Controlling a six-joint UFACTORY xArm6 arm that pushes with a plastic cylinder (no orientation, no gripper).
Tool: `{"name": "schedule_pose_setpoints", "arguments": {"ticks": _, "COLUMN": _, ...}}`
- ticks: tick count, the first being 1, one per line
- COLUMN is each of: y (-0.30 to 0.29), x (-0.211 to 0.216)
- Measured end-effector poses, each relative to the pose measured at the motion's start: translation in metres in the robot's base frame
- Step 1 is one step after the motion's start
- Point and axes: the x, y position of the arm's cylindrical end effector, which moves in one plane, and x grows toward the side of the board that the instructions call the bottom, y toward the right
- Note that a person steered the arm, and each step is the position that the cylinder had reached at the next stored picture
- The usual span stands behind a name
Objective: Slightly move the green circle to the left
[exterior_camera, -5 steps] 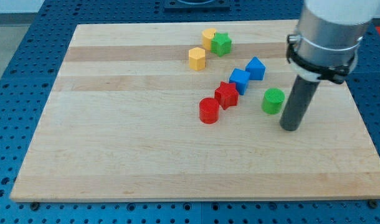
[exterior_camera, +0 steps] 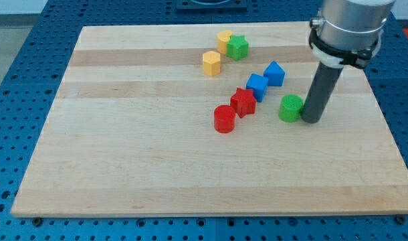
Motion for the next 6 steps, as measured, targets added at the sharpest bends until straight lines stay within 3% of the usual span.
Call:
{"name": "schedule_pose_setpoints", "arguments": {"ticks": 2, "y": -0.011, "x": 0.000}}
{"name": "schedule_pose_setpoints", "arguments": {"ticks": 5, "y": 0.017, "x": -0.030}}
{"name": "schedule_pose_setpoints", "arguments": {"ticks": 6, "y": 0.014, "x": -0.014}}
